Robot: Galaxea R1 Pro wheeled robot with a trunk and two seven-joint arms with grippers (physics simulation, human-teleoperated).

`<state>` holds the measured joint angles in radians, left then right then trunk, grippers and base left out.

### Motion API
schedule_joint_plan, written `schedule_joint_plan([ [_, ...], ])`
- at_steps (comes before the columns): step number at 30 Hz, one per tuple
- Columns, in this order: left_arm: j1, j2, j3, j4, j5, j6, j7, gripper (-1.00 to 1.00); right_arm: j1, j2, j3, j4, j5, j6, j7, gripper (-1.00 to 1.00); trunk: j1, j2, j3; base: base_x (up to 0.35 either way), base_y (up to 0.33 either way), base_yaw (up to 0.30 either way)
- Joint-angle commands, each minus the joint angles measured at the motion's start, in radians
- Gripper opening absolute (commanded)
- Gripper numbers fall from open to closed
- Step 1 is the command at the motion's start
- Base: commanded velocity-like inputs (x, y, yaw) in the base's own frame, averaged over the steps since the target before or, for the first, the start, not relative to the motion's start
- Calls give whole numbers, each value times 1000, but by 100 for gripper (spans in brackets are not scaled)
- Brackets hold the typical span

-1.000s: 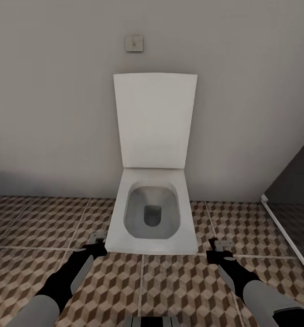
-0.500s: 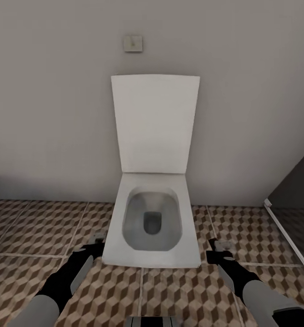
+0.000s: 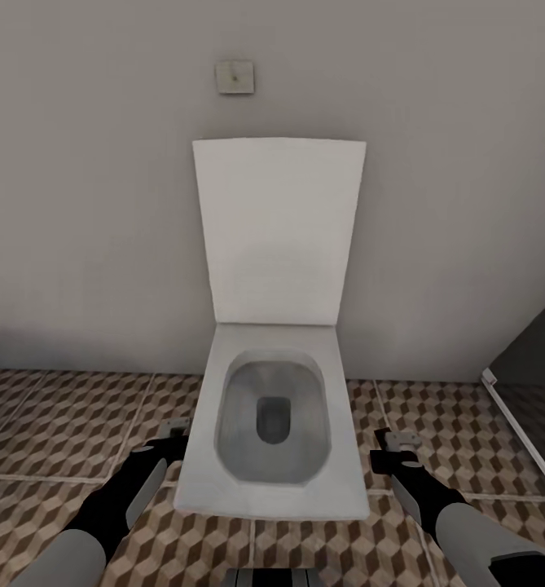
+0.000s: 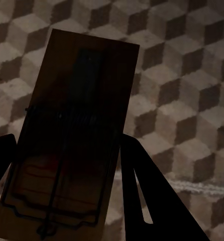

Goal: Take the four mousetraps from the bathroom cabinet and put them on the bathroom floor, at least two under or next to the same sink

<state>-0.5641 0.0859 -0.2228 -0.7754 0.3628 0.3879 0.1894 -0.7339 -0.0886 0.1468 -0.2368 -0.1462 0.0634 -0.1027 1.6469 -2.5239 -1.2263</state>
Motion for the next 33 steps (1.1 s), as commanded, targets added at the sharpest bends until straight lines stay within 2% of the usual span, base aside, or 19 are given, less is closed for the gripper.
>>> schedule_joint_plan([
  [1,0,1,-6,-2,8,3,7,-100,0,-1,8,-2,-12,6,-3,-100,0,0,-1,19,0,0],
  [26,0,-1,-7,-1,8,3,7,-100,1,-2,10,-2,-12,-1,-3,-100,0,0,-1,30,33,0],
  [33,0,-1,-6,1,7,3,7,-100,1,-2,10,-2,-12,-3,-2,-100,0,0,-1,152,-70,0],
])
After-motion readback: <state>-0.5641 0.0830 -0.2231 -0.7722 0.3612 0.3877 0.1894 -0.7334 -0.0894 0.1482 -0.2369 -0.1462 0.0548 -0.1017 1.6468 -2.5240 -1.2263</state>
